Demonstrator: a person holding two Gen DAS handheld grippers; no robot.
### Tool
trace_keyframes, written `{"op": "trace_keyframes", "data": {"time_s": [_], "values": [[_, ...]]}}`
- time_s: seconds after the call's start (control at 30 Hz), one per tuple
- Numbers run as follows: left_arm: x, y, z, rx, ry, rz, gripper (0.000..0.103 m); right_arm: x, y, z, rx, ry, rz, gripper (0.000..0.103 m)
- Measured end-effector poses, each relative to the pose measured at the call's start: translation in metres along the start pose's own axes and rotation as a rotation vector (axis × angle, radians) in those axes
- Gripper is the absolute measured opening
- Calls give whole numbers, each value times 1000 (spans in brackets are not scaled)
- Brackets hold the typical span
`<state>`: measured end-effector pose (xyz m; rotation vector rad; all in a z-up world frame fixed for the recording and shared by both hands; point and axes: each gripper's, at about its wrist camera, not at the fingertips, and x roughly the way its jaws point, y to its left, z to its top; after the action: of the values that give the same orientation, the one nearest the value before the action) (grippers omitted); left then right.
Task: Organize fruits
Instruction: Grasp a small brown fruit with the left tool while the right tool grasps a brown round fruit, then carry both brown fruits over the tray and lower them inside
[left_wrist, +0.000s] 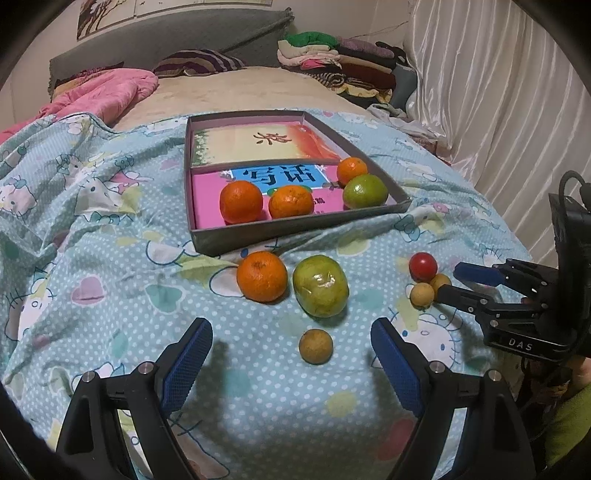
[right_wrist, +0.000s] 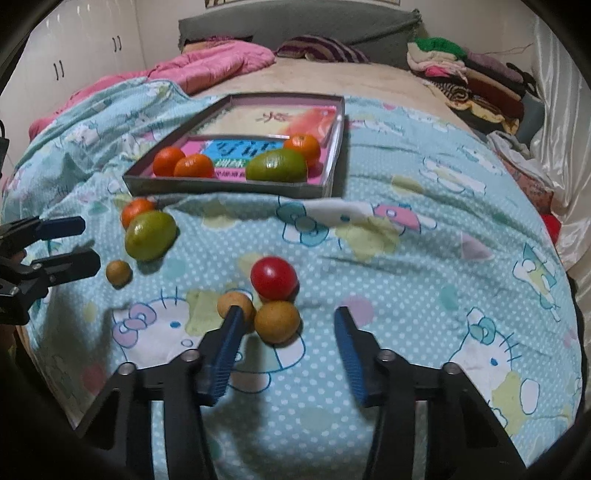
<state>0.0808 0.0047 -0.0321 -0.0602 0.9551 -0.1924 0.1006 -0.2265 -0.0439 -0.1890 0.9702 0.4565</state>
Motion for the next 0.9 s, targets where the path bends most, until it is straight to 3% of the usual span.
{"op": "trace_keyframes", "data": {"time_s": [0.1,0.37,0.77,0.83,0.9], "values": [[3,0,-1,3,8,-4,87,3,4,-1,-15,14,8,36],[8,-1,-4,3,27,-43,76,12,-2,0,-1,27,33,32],[29,-9,-9,27,60,-49,37,17,-1,2,-12,24,37,29],[29,-11,-10,34,61,-57,23,15,-2,2,-6,18,42,29],[30,-11,-10,33,65,-66,23,13,-3,2,1,10,48,29]]}}
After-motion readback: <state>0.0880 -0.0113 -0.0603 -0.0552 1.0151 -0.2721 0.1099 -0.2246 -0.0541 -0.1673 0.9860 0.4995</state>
